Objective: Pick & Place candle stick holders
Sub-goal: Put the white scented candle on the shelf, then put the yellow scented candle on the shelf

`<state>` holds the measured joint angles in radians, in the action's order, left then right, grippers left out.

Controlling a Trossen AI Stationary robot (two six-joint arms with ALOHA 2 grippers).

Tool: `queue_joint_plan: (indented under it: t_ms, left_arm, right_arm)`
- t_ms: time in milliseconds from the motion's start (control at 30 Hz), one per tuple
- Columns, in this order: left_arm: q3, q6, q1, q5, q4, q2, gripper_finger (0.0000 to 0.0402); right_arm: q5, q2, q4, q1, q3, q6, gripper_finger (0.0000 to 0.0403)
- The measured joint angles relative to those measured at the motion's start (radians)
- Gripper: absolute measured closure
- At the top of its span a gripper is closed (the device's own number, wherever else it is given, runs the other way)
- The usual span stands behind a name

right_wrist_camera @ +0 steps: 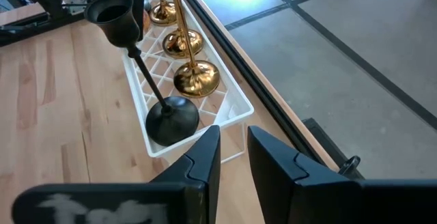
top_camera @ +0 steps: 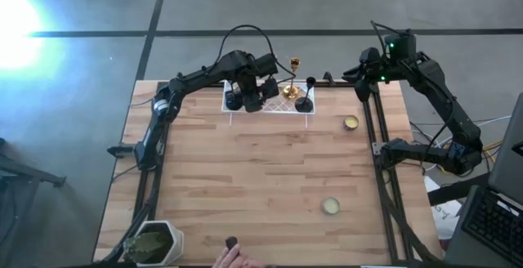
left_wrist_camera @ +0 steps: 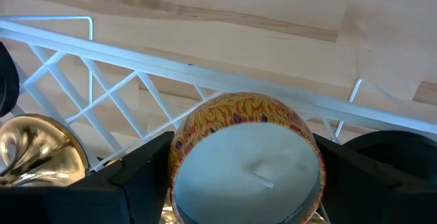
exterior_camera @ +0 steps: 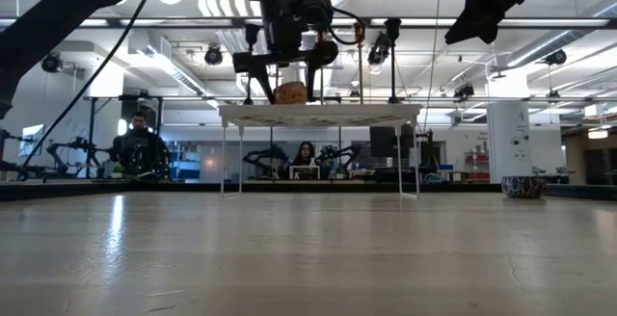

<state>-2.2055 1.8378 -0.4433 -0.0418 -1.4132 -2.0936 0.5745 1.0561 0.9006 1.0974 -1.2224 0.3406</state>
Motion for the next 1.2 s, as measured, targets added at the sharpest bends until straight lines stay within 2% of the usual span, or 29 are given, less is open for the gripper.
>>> queue_joint_plan:
  t_ms: [300,600,1200]
  left_arm:
    - [0.000,-0.015,0.000,-0.001,0.000,0.000,0.0100]
    - [0.001,-0.028,0.001,-0.008,-0.001,0.000,0.0056]
    - [-0.006,-0.068,0.031,0.017,0.000,0.002,0.0056]
  right_arm:
    - [0.000,0.000,0.000,0.000,0.000,0.000,0.0323]
    - [0.000,0.000,0.000,0.000,0.000,0.000,0.0312]
    - [0.000,0.000,0.000,0.000,0.000,0.000,0.0333]
